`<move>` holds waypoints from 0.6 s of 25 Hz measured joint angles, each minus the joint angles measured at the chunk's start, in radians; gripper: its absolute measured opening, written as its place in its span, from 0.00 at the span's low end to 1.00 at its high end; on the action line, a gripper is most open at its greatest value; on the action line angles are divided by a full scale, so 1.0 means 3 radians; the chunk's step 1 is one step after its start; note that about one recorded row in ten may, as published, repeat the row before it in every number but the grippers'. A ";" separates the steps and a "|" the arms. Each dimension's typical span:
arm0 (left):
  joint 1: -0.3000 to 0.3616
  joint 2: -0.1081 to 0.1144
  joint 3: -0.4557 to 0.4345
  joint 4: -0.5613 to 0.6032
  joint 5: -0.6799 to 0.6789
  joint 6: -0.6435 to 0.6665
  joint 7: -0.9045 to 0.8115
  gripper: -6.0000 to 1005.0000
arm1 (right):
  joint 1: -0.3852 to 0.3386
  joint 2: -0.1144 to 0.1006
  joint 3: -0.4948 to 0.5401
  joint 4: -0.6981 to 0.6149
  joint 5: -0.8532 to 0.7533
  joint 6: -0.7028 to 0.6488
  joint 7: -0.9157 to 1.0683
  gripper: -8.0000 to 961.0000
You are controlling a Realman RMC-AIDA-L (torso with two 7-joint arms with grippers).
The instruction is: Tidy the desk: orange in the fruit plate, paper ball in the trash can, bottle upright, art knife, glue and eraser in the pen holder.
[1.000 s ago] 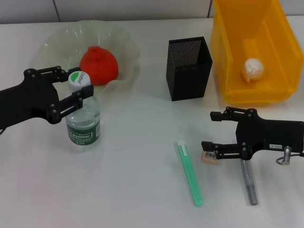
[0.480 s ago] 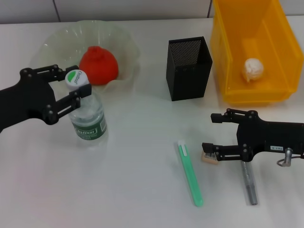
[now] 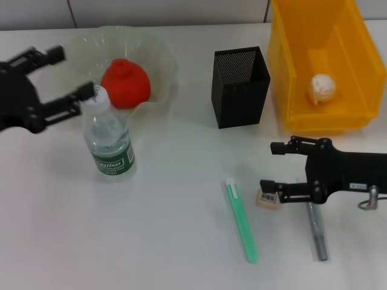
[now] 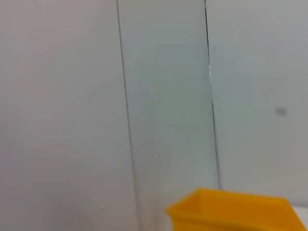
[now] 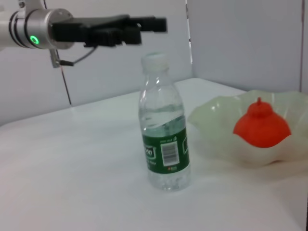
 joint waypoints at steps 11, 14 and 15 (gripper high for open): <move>0.0148 -0.0005 -0.0081 -0.0465 0.0219 0.0771 0.0693 0.80 | -0.0025 0.0000 -0.0660 -0.2399 -0.0789 -0.0339 0.2953 0.87; 0.0074 -0.0008 0.0107 -0.0825 0.0347 0.0757 0.0923 0.80 | 0.0175 0.0002 -0.1167 -0.3021 -0.1443 -0.0367 0.3892 0.87; 0.0042 -0.0005 0.0145 -0.0928 0.0353 0.0755 0.0987 0.80 | 0.0303 0.0002 -0.1317 -0.3110 -0.1675 -0.0413 0.4209 0.87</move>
